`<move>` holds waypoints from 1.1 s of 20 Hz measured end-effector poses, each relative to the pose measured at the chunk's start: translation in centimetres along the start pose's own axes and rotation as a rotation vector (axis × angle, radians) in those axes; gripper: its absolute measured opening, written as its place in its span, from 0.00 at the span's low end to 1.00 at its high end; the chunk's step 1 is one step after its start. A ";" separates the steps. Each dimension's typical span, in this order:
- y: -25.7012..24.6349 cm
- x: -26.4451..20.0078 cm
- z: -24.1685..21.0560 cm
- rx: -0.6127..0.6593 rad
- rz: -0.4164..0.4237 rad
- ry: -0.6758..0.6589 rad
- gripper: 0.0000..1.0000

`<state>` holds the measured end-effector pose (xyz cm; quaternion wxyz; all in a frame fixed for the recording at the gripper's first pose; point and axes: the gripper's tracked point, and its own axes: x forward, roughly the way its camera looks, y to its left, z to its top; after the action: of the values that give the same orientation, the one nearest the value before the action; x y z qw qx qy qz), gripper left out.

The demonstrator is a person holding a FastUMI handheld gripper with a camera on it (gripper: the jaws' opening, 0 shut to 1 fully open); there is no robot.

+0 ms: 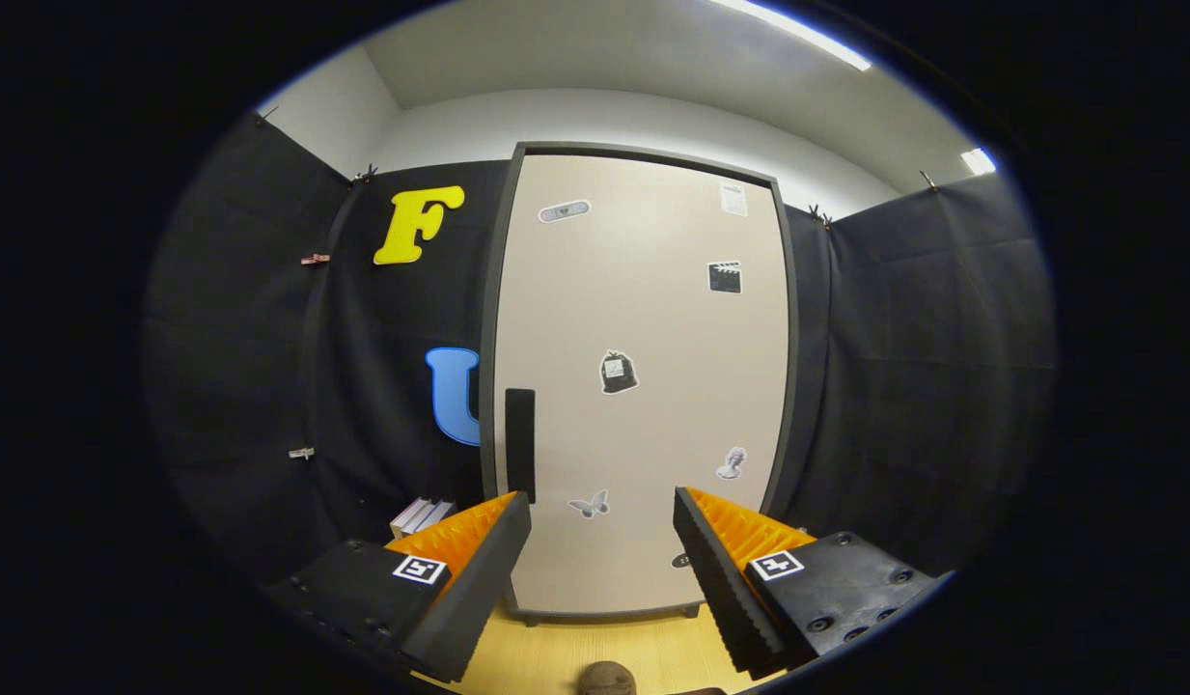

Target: Open the shoe cabinet door, grab the shoes and put them into the shoe cabinet, then close the shoe cabinet door.

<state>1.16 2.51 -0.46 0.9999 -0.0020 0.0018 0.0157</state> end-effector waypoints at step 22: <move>6.9 15.3 -2.8 0.040 0.035 0.031 0.98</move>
<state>16.27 9.85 -3.36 0.9991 0.0180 0.0179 0.0332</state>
